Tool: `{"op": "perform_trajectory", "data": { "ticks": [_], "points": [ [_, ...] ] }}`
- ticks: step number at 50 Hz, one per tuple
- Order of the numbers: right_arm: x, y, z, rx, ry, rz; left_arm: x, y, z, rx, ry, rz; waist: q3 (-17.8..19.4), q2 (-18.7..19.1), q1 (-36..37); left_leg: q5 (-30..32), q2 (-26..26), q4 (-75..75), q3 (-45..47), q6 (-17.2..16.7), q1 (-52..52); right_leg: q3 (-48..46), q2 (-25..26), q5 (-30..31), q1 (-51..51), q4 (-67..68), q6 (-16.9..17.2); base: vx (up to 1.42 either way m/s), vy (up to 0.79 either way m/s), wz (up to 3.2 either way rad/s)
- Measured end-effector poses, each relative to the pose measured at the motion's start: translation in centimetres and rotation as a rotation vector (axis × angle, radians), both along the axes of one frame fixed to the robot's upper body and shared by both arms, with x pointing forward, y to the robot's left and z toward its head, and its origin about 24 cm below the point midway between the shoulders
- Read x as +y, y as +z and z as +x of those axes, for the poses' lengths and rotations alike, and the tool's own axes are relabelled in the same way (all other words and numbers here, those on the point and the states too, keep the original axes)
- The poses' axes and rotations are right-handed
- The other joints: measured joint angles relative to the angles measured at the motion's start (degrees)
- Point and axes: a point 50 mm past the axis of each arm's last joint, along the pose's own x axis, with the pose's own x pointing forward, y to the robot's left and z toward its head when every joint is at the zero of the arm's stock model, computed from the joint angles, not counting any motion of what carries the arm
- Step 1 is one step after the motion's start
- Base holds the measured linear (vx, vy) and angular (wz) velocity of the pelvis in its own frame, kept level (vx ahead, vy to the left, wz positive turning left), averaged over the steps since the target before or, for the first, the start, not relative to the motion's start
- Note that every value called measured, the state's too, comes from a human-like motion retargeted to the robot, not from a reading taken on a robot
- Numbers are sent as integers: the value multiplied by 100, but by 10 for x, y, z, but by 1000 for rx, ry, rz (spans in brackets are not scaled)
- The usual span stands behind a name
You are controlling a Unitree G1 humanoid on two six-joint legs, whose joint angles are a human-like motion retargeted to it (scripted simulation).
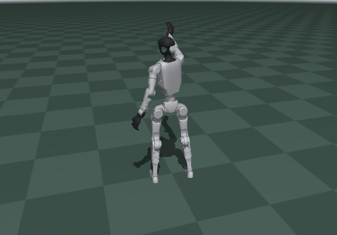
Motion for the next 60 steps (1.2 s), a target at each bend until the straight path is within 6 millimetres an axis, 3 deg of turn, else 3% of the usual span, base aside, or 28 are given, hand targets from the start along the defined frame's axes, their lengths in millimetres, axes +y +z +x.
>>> {"op": "perform_trajectory", "data": {
  "ticks": [3, 5, 7, 10, 15, 20, 25, 30, 35, 38, 41, 44, 52, 56, 60],
  "points": [
    [13, 6, 3, -81, 78, -2, -5, -2, -4, 2, 10, -9, 32, 40, -22, -3, 7, 1, 32, -1, 17, 38, 6, -4, -11, 18, -7, 0, 0, 0],
    [35, 11, 10, -111, 292, -22, -11, -5, -6, 6, 1, -51, 46, 75, -48, -1, 10, 8, 51, 7, 20, 58, 8, -13, -22, 33, -21, 0, 0, 0],
    [45, 13, 7, -186, 284, -32, -12, -5, -6, 4, 16, -28, 76, 96, -81, 0, 14, 6, 70, 3, 27, 83, 13, -7, -29, 36, -18, 0, 0, 0],
    [77, 16, 7, -256, 470, -73, -18, -7, -5, 0, 23, -38, 116, 145, -143, 6, 19, 11, 97, 10, 32, 116, 19, -6, -40, 40, -27, 0, 0, 0],
    [126, 17, -5, -338, 747, -149, -25, -9, 4, -27, 25, -53, 187, 222, -243, 19, 28, 20, 142, 22, 35, 173, 33, 1, -57, 32, -41, 0, 0, 0],
    [162, 17, -21, -393, 963, -179, -29, -9, 16, -66, 20, -67, 251, 292, -330, 31, 38, 23, 186, 27, 40, 229, 47, 13, -69, 14, -54, 0, 0, 0],
    [186, 14, -35, -393, 1030, -331, -30, -8, 24, -91, 8, -69, 292, 353, -397, 46, 44, 18, 229, 45, 55, 279, 56, 10, -79, 12, -67, 0, 0, 0],
    [205, -4, -42, -326, 907, -679, -31, -8, 27, -100, -11, -62, 319, 409, -448, 60, 47, 8, 270, 84, 103, 326, 59, -22, -73, 46, -87, 0, 0, 0],
    [229, -46, -43, -222, 694, -1251, -31, -7, 28, -119, -24, -49, 350, 464, -491, 68, 54, -1, 312, 131, 185, 374, 65, -76, -44, 104, -116, 0, 0, 0],
    [247, -85, -44, -137, 615, -1615, -33, -7, 28, -124, -26, -55, 384, 505, -512, 68, 62, 3, 341, 155, 238, 410, 74, -109, -24, 148, -137, 0, 0, 0],
    [258, -129, -40, -12, 648, -1797, -36, -9, 27, -122, -21, -66, 433, 549, -527, 62, 75, 14, 369, 168, 287, 446, 89, -134, -2, 187, -153, 0, 0, 0],
    [259, -172, -32, 126, 737, -1778, -40, -11, 26, -117, -17, -68, 484, 576, -527, 56, 91, 26, 391, 176, 327, 476, 106, -147, 19, 211, -162, 0, 0, 0],
    [245, -276, -10, 475, 814, -1504, -47, -15, 22, -82, -56, -61, 559, 557, -422, 61, 125, 27, 416, 195, 357, 512, 144, -132, 36, 208, -156, 0, 0, 0],
    [243, -324, -10, 688, 847, -1466, -48, -16, 22, -68, -71, -69, 568, 537, -373, 67, 131, 17, 395, 198, 344, 493, 150, -115, 37, 190, -153, 0, 0, 0],
    [241, -359, -16, 852, 881, -1451, -48, -17, 22, -67, -69, -76, 571, 525, -352, 76, 127, 5, 358, 201, 326, 456, 146, -107, 35, 186, -157, 0, 0, 0]
  ]
}}
